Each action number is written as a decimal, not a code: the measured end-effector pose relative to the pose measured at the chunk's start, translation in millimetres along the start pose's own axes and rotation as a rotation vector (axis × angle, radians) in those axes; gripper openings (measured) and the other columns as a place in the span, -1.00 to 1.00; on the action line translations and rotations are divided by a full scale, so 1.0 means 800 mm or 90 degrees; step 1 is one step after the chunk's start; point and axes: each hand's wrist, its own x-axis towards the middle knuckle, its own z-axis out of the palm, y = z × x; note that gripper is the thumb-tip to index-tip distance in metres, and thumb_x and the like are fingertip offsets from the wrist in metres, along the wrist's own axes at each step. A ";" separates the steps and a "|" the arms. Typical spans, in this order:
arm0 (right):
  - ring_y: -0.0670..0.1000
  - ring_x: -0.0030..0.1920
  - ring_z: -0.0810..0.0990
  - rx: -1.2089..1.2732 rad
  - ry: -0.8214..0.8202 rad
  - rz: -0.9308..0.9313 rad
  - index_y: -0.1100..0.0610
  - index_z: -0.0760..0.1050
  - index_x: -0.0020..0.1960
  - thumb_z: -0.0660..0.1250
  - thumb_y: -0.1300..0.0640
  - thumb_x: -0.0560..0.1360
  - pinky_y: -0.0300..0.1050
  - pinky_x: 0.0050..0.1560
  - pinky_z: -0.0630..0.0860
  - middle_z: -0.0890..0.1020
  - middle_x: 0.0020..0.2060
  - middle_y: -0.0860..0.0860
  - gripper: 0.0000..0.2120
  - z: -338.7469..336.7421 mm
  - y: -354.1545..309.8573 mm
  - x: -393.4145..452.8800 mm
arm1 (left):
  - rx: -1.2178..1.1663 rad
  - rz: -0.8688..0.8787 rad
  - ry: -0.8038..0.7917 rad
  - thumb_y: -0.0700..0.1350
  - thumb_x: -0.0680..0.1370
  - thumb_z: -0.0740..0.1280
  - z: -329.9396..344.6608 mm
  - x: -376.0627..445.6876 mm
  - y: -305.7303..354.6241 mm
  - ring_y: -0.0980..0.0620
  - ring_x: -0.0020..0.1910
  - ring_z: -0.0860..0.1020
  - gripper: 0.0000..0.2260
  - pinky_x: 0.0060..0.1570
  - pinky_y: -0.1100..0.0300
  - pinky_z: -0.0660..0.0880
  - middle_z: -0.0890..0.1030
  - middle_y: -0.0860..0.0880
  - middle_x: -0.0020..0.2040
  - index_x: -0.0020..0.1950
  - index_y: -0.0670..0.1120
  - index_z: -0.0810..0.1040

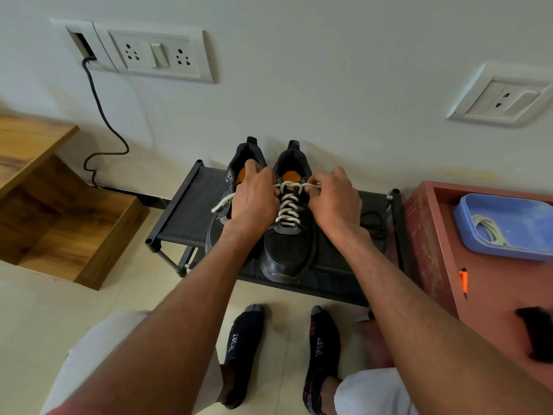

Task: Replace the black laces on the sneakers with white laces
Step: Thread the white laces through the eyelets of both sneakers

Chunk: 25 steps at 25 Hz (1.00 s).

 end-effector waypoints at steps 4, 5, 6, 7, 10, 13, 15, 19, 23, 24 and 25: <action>0.09 0.07 0.56 0.031 0.016 0.074 -0.03 0.72 0.03 0.46 0.00 0.59 -0.08 -0.13 0.44 0.57 0.09 0.01 -0.91 -0.004 0.011 0.016 | 0.022 -0.025 0.003 -0.29 0.61 0.25 -0.013 0.004 -0.003 -0.20 -0.13 0.53 -0.92 -0.23 -0.02 0.35 0.55 -0.13 -0.04 0.01 -0.14 0.50; 0.11 0.09 0.59 0.036 0.023 0.110 -0.04 0.73 0.01 0.48 -0.01 0.57 -0.08 -0.12 0.47 0.61 0.08 0.00 -0.92 -0.005 0.017 0.020 | 0.034 -0.037 0.010 -0.27 0.62 0.24 -0.017 0.005 -0.004 -0.21 -0.13 0.52 -0.92 -0.23 -0.03 0.35 0.54 -0.13 -0.06 0.02 -0.14 0.50; 0.12 0.09 0.62 0.044 0.026 0.137 -0.03 0.74 -0.02 0.50 -0.02 0.55 -0.08 -0.11 0.50 0.66 0.04 -0.01 -0.92 -0.006 0.023 0.023 | 0.049 -0.045 0.017 -0.26 0.63 0.24 -0.019 0.006 -0.003 -0.21 -0.13 0.51 -0.93 -0.23 -0.04 0.35 0.54 -0.13 -0.06 0.04 -0.13 0.50; 0.13 0.09 0.63 0.051 0.021 0.149 -0.03 0.74 -0.04 0.52 -0.03 0.53 -0.08 -0.09 0.55 0.69 0.01 -0.01 -0.91 -0.005 0.027 0.024 | 0.065 -0.050 0.020 -0.25 0.63 0.24 -0.021 0.006 -0.003 -0.21 -0.13 0.50 -0.93 -0.22 -0.05 0.36 0.53 -0.14 -0.06 0.05 -0.13 0.51; 0.11 0.06 0.64 0.042 -0.020 0.139 -0.04 0.73 -0.07 0.51 -0.06 0.53 0.03 0.06 0.61 0.70 -0.03 -0.03 -0.89 -0.005 0.030 0.024 | 0.089 -0.061 0.003 -0.18 0.66 0.29 -0.021 0.008 -0.005 -0.17 -0.12 0.50 -0.93 -0.20 -0.04 0.40 0.56 -0.13 -0.06 0.05 -0.14 0.55; 0.03 -0.11 0.66 0.076 -0.093 0.156 0.02 0.72 -0.08 0.48 -0.02 0.57 0.01 0.05 0.60 0.71 -0.15 -0.05 -0.86 -0.021 0.024 0.025 | 0.094 -0.072 -0.031 0.00 0.62 0.40 -0.027 0.013 -0.011 -0.17 -0.15 0.57 -0.79 -0.18 -0.01 0.50 0.61 -0.10 -0.15 -0.04 -0.14 0.62; -0.03 -0.30 0.63 0.287 -0.238 0.244 0.11 0.70 -0.08 0.45 0.00 0.60 -0.07 -0.12 0.59 0.67 -0.28 -0.02 -0.81 -0.042 0.012 0.022 | 0.017 -0.110 -0.050 0.13 0.55 0.43 -0.037 0.018 -0.012 -0.14 -0.19 0.62 -0.68 -0.12 -0.01 0.59 0.64 -0.08 -0.23 -0.14 -0.13 0.65; -0.05 -0.37 0.60 0.501 -0.373 0.267 0.21 0.71 0.05 0.39 0.00 0.64 -0.12 -0.20 0.50 0.62 -0.36 0.00 -0.73 -0.083 -0.018 0.011 | -0.285 -0.181 -0.042 0.22 0.49 0.45 -0.071 0.023 0.004 -0.02 -0.27 0.58 -0.52 -0.11 0.05 0.50 0.62 -0.05 -0.31 -0.25 -0.23 0.60; -0.04 -0.37 0.63 0.525 -0.247 0.202 0.22 0.72 0.02 0.40 0.01 0.65 -0.17 -0.30 0.45 0.66 -0.35 0.03 -0.72 -0.119 -0.042 0.003 | -0.483 -0.119 -0.063 0.24 0.52 0.45 -0.107 0.013 0.021 -0.12 -0.23 0.57 -0.55 0.05 -0.05 0.59 0.63 -0.18 -0.23 -0.25 -0.15 0.63; -0.04 -0.36 0.62 0.546 -0.232 0.196 0.23 0.72 0.02 0.40 0.01 0.64 -0.18 -0.32 0.45 0.66 -0.35 0.03 -0.72 -0.129 -0.047 0.002 | -0.503 -0.099 -0.068 0.26 0.51 0.44 -0.116 0.012 0.026 -0.18 -0.19 0.62 -0.56 0.13 -0.16 0.60 0.69 -0.18 -0.17 -0.29 -0.10 0.62; -0.03 -0.35 0.62 0.576 -0.221 0.195 0.23 0.72 0.03 0.40 0.01 0.64 -0.19 -0.32 0.46 0.66 -0.33 0.03 -0.72 -0.138 -0.052 0.002 | -0.527 -0.080 -0.076 0.25 0.53 0.43 -0.125 0.011 0.032 -0.21 -0.11 0.67 -0.57 0.17 -0.24 0.58 0.74 -0.09 -0.10 -0.30 -0.07 0.62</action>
